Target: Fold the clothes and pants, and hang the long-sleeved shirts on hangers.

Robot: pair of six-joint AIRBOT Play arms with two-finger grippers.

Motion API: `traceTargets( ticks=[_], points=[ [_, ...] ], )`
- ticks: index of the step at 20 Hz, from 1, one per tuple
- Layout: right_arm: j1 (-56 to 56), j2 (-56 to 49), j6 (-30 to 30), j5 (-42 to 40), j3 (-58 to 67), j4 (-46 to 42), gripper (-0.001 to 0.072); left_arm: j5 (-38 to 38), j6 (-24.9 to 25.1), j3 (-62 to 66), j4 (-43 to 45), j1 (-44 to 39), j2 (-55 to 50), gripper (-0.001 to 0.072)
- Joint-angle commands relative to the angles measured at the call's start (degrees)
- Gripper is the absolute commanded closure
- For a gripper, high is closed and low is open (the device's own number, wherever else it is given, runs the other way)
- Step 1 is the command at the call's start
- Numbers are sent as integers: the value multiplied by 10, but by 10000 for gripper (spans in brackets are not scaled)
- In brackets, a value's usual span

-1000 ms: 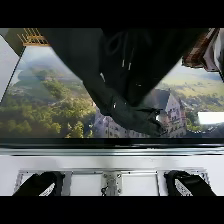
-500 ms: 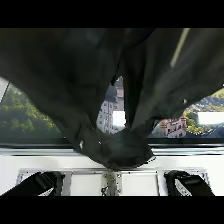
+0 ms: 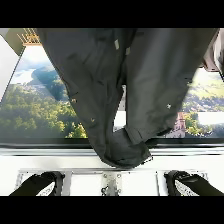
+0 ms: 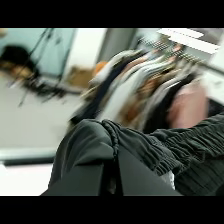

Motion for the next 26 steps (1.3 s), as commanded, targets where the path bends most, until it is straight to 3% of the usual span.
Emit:
traceTargets(
  ticks=[1, 3, 4, 5, 6, 7, 9, 13, 15, 17, 19, 22, 26],
  points=[
    [70, -149, -47, -131, -5, -60, 696, 3, -2, -40, 2, 80, -81, 690],
    [91, -243, -47, -259, -1, -83, 694, 30, -2, -39, 1, 112, -147, 691],
    [95, -288, -47, -311, 7, -76, 656, 46, -3, -39, 0, 129, -180, 689],
    [95, -324, -47, -353, 17, -64, 433, 60, -5, -38, -5, 144, -209, 587],
    [92, -349, -47, -369, 26, -59, 259, 61, -7, -38, -5, 156, -229, 203],
    [85, -359, -47, -364, 28, -59, 215, 47, -25, -38, -5, 170, -245, 11],
    [63, -349, -74, -326, 27, -60, 215, -4, -66, -38, -4, 199, -256, 32],
    [-7, -261, -97, -168, 24, -64, 225, -155, -64, -38, 4, 264, -244, 32],
    [-36, -198, -105, -90, -4, -96, 224, -247, -53, -46, 44, 292, -235, 32],
    [-52, -122, -122, -29, -67, -137, 225, -292, -41, -101, 95, 297, -207, 33],
    [-55, -40, -122, 24, -165, -187, 224, -306, -38, -201, 98, 294, -169, 33],
    [-69, 77, -106, 89, -351, -195, 224, -296, -31, -379, 41, 259, -120, 33],
    [-117, 186, 13, 133, -598, -197, 222, -258, 8, -528, -71, 179, -125, 32]
  ],
)
